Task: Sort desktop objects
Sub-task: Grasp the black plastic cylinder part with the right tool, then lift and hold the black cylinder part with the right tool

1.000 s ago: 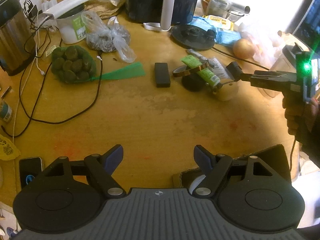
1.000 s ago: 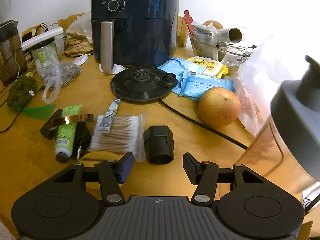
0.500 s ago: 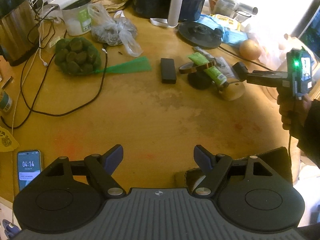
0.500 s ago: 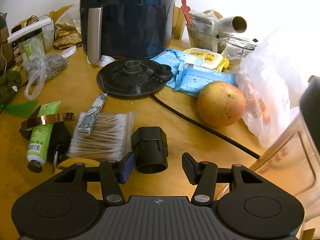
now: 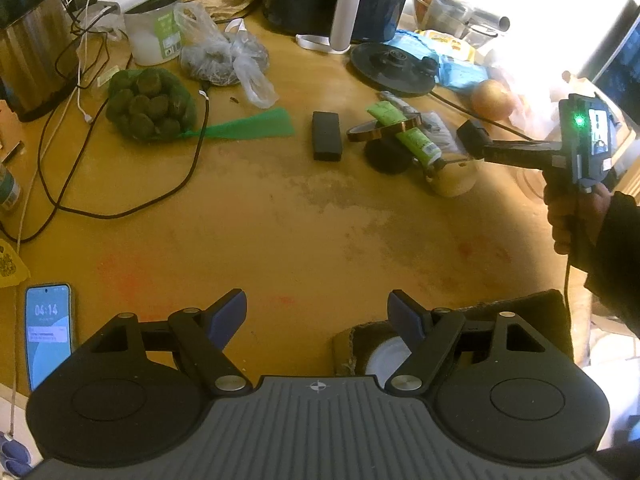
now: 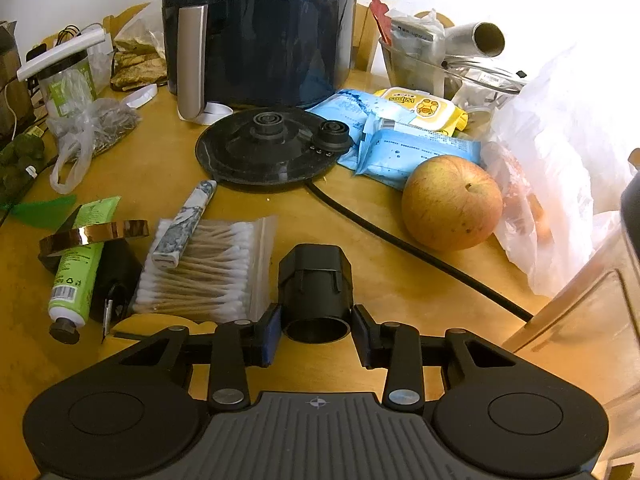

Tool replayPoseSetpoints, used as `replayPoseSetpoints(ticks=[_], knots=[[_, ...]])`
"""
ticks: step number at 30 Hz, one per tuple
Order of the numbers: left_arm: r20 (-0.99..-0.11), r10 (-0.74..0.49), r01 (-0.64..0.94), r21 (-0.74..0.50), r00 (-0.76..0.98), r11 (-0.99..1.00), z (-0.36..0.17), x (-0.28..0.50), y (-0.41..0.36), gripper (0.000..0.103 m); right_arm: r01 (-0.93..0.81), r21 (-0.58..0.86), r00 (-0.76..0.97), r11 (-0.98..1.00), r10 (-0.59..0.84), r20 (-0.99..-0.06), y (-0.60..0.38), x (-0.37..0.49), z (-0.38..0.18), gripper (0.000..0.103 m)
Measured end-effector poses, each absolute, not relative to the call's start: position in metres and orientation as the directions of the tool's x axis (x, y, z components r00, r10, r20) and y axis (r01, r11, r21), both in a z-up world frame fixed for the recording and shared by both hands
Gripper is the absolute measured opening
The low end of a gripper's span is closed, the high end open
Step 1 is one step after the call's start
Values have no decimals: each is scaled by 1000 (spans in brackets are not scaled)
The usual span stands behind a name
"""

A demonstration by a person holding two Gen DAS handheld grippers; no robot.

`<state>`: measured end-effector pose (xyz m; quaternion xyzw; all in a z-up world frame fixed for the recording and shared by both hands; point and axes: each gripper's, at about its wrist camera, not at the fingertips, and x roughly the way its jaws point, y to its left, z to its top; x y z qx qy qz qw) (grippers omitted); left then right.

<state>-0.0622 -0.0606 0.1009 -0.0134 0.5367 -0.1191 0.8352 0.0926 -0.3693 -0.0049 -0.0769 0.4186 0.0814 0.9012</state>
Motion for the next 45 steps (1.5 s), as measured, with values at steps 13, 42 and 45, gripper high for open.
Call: replayPoseSetpoints(ticks=[13, 42, 45], knots=[[-828, -248, 193, -172, 504, 966, 122, -77, -71, 77, -291, -49, 624, 955, 151, -767, -367, 40, 30, 40], [-597, -585, 485, -344, 549, 804, 63, -51, -40, 77, -220, 1, 696, 976, 157, -701, -367, -12, 2, 41], [-568, -619, 503, -371, 542, 781, 61, -49, -32, 77, -219, 9, 704, 976, 164, -690, -368, -13, 1, 41]])
